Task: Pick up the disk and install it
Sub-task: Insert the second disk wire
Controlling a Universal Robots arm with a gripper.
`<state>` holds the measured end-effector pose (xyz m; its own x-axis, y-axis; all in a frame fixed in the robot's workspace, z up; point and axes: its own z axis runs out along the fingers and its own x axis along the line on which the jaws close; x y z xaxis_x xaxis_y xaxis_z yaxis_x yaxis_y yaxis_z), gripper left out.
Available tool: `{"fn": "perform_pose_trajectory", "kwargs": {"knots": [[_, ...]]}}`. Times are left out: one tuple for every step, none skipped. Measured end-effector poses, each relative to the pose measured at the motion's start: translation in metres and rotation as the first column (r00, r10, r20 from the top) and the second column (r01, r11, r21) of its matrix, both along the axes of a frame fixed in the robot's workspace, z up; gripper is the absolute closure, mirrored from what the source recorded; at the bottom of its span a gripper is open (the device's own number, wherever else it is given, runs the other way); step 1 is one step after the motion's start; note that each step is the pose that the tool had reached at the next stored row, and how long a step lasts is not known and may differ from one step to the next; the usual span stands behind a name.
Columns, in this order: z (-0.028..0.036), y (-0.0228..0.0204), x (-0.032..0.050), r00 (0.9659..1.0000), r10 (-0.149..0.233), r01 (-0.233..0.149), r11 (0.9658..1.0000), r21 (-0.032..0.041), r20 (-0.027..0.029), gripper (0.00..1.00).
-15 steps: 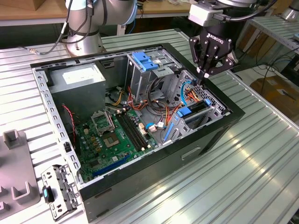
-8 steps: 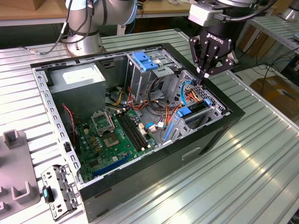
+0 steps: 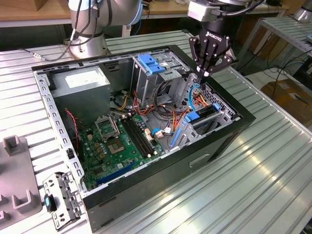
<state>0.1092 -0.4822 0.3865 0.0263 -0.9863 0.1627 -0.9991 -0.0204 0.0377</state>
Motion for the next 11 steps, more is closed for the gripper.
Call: {"fn": "perform_pose_trajectory", "kwargs": {"knots": [[0.0, 0.0, 0.0001, 1.0, 0.0, 0.0, 1.0, -0.0093, -0.0003, 0.89], [0.0, 0.0, 0.0002, 1.0, 0.0, 0.0, 0.9998, -0.018, -0.0003, 0.89], [0.0, 0.0, 0.0002, 1.0, 0.0, 0.0, 0.9997, -0.0256, -0.0003, 0.89], [0.0, 0.0, 0.0002, 1.0, 0.0, 0.0, 0.9994, -0.034, -0.0004, 0.83], [0.0, 0.0, 0.0003, 1.0, 0.0, 0.0, 0.999, -0.0444, -0.0005, 0.83], [0.0, 0.0, 0.0003, 1.0, 0.0, 0.0, 0.9982, -0.0606, -0.0007, 0.76], [0.0, 0.0, 0.0003, 1.0, 0.0, 0.0, 0.9973, -0.0738, -0.001, 0.76], [0.0, 0.0, 0.0003, 1.0, 0.0, 0.0, 0.9959, -0.09, -0.0012, 0.76], [0.0, 0.0, 0.0003, 1.0, 0.0, 0.0, 0.9944, -0.1057, -0.0014, 0.76], [0.0, 0.0, 0.0003, 1.0, 0.0, 0.0, 0.9912, -0.1324, -0.0016, 0.76], [-0.0002, 0.0, 0.0003, 1.0, 0.0, 0.0, 0.9892, -0.1468, -0.0016, 0.76]]}}
